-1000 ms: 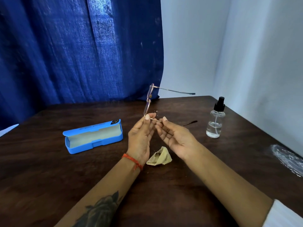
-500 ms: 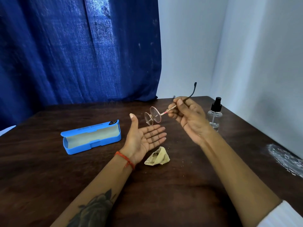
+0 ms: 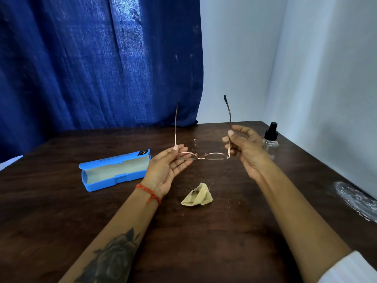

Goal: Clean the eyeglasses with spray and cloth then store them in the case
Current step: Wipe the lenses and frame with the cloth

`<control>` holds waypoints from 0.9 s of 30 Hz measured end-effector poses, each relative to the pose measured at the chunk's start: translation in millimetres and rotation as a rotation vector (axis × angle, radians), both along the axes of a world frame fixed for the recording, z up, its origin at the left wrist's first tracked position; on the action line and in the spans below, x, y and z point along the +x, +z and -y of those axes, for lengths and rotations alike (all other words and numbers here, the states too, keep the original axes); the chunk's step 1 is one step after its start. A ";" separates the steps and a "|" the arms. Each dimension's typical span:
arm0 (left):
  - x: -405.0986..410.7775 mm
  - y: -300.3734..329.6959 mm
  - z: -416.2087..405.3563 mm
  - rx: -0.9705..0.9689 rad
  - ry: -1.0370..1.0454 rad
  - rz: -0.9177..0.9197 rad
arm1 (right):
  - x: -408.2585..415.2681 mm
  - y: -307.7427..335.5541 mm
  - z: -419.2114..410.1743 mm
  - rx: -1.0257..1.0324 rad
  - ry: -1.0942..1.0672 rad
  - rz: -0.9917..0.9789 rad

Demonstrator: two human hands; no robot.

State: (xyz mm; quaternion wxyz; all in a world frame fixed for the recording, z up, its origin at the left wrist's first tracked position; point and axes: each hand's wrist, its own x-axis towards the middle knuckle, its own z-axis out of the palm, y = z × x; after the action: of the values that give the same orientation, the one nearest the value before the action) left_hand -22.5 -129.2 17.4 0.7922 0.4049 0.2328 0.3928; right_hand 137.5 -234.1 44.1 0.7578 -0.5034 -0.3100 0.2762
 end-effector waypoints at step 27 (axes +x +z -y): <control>-12.4 -11.8 -15.9 1.568 0.281 -0.687 | 24.4 -5.4 8.8 -0.488 0.359 0.347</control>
State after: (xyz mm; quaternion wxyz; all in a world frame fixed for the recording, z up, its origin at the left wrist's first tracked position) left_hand -34.9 -113.3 5.6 0.1147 0.8978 0.1690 0.3901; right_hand 161.9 -242.9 38.7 0.4903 -0.6467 -0.4425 0.3816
